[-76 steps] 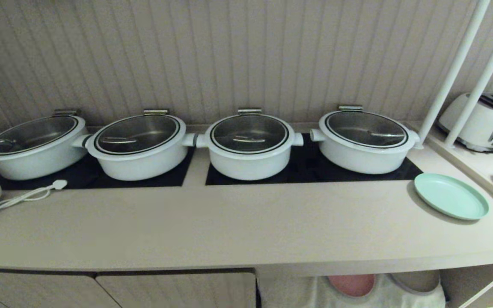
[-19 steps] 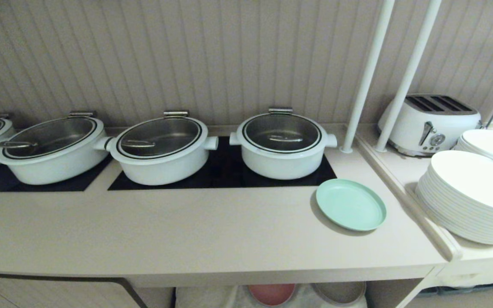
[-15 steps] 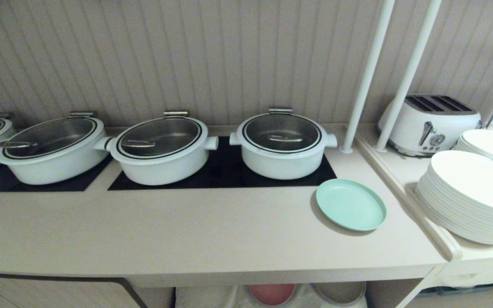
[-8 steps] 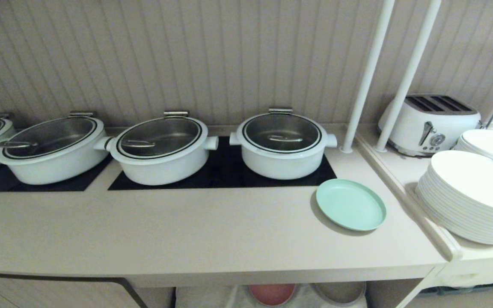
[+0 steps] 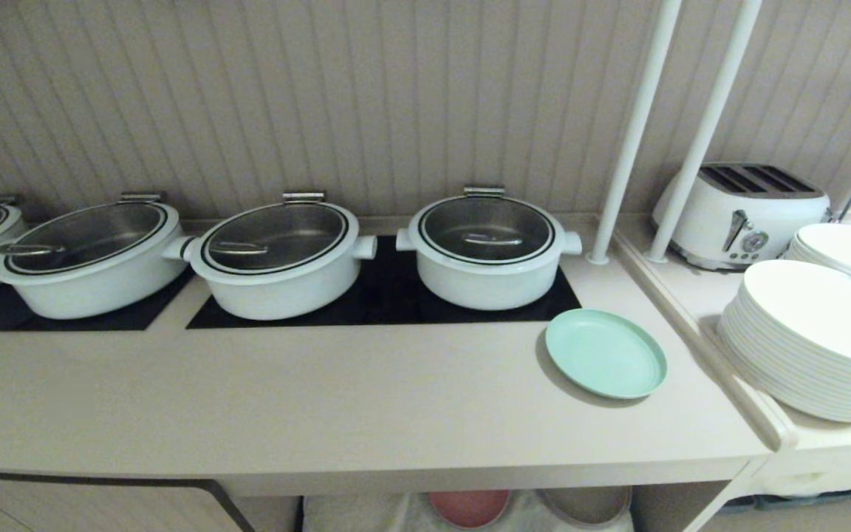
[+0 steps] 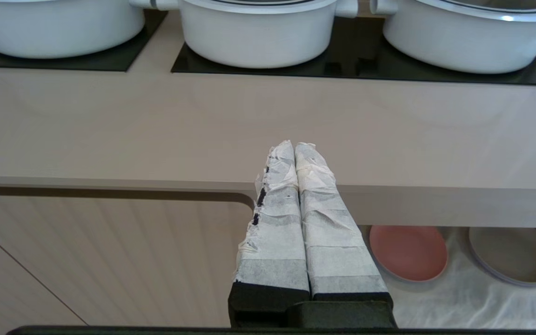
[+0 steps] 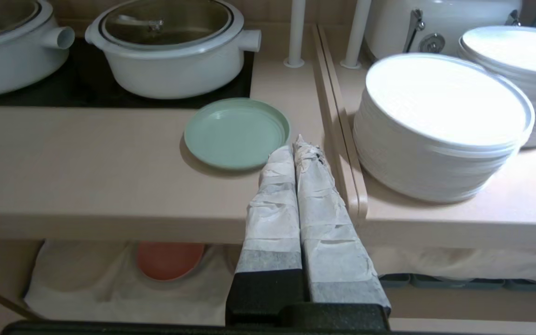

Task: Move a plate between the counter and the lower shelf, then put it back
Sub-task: Pick up the plate

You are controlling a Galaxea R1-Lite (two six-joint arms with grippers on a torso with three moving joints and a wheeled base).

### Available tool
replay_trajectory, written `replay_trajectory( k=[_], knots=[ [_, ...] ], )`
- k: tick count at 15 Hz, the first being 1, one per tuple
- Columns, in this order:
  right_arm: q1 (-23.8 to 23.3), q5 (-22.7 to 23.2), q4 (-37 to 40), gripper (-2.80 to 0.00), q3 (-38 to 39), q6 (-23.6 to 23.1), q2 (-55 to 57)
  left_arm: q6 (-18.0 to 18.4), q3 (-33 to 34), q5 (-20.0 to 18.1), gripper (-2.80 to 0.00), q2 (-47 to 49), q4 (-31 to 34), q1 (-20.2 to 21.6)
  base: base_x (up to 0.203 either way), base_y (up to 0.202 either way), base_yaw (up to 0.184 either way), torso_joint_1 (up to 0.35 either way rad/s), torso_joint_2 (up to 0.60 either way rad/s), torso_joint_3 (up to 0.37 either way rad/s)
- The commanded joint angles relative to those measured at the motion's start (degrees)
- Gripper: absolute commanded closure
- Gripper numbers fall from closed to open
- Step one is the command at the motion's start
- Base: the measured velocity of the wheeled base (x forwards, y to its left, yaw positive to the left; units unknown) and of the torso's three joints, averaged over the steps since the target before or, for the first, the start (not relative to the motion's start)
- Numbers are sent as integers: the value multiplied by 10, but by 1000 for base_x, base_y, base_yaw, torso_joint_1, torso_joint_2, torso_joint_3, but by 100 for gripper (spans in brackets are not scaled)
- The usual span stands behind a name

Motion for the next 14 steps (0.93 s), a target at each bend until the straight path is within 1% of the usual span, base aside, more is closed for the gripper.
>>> replay_trajectory(
  k=[1,4,8,9,11,12,14],
  knots=[
    [0,-3,-6,0,-71,3,160,0,0,0,0,0,0,0,0,0,0,0,0,0],
    [-1,-19,-9,0,-147,6,293,0,0,0,0,0,0,0,0,0,0,0,0,0],
    [-2,-21,4,0,-200,7,445,0,0,0,0,0,0,0,0,0,0,0,0,0],
    [-1,-6,20,0,-210,6,480,0,0,0,0,0,0,0,0,0,0,0,0,0],
    [-1,40,67,0,-237,4,539,0,0,0,0,0,0,0,0,0,0,0,0,0],
    [-1,52,98,0,-257,1,568,0,0,0,0,0,0,0,0,0,0,0,0,0],
    [-1,60,147,0,-300,-10,622,0,0,0,0,0,0,0,0,0,0,0,0,0]
  ],
)
